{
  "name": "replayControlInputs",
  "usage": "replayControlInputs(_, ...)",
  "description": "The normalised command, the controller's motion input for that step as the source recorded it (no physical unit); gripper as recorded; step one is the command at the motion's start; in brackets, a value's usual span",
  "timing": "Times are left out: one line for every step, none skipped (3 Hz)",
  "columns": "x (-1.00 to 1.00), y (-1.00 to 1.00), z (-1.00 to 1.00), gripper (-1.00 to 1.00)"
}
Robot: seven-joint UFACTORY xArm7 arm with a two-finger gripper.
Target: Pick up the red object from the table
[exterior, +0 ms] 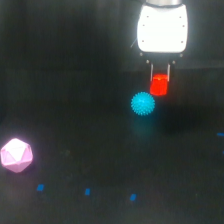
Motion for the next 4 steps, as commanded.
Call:
replayControlInputs(0.64, -0.44, -0.04, -0.81)
replayControlInputs(0.50, 0.02, -0.17, -1.00)
replayControlInputs(0.10, 0.06, 0.10, -1.00)
replayControlInputs(0.40, 0.07, 0.87, -1.00)
